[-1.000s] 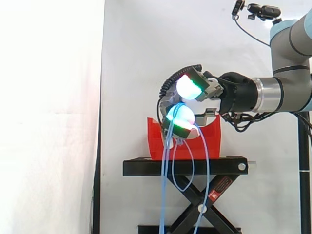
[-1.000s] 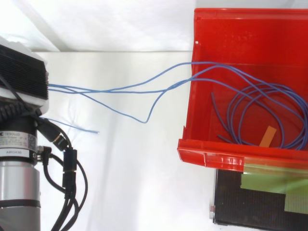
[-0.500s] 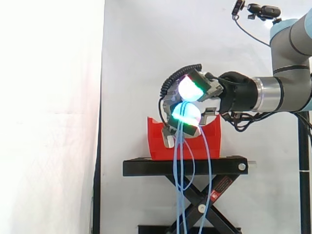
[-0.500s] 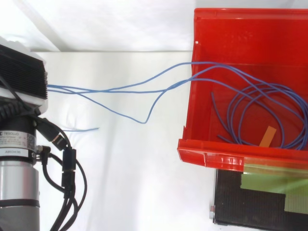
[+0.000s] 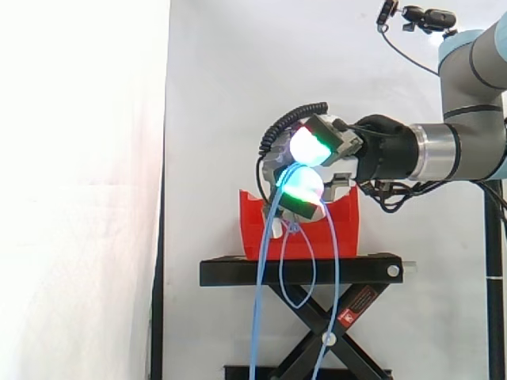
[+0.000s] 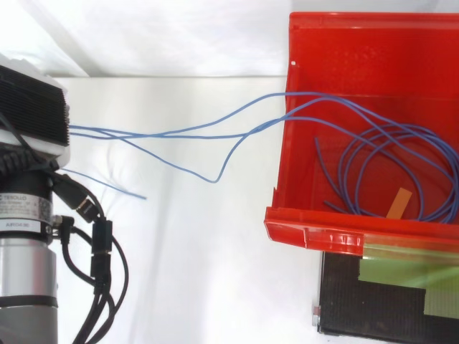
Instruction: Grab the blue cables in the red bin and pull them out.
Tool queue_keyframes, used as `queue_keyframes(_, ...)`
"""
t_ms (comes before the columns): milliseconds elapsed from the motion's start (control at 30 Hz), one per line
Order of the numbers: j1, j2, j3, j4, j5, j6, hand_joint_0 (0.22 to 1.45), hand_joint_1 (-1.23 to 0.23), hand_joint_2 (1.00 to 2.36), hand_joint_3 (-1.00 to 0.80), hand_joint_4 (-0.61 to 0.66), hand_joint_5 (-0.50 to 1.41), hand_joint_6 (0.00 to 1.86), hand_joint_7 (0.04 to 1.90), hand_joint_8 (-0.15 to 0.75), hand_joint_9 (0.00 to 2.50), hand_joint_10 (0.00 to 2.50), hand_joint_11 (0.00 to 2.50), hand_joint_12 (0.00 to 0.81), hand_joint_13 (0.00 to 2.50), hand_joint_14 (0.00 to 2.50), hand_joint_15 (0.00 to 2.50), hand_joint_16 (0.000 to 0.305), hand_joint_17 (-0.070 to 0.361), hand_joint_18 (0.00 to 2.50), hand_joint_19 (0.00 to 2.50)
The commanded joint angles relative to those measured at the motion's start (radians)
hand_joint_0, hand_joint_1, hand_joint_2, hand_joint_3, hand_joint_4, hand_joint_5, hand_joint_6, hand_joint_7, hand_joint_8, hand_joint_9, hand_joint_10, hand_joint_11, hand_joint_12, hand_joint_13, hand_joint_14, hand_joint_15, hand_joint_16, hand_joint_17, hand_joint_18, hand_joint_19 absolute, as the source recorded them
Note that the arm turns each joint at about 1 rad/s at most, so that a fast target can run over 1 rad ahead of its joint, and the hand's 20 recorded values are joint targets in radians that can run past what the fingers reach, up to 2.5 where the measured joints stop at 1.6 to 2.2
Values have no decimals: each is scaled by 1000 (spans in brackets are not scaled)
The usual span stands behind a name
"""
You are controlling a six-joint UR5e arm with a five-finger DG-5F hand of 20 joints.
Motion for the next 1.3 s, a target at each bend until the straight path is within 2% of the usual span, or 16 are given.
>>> queue_keyframes(0, 0, 0, 5, 0, 0, 0, 900, -942, 1003, -916, 258, 1039, 8, 866, 285, 1197, 46, 1446, 464, 1305, 30, 1108, 41, 92, 716, 744)
queue_keyframes(200, 0, 0, 10, 0, 0, 0, 912, -991, 1005, -876, 264, 1006, 8, 850, 278, 1130, 48, 1439, 473, 1289, 30, 1106, 41, 92, 697, 749)
queue_keyframes(633, 0, 0, 11, 0, 0, 0, 953, -1047, 1011, -737, 249, 896, 193, 737, 248, 1081, 47, 1492, 473, 1253, 31, 1098, 41, 93, 679, 750)
queue_keyframes(1267, 0, 0, 19, 0, -6, 0, 980, -1088, 1012, -712, 243, 754, 382, 619, 205, 980, 46, 1511, 488, 1191, 31, 1101, 42, 93, 642, 745)
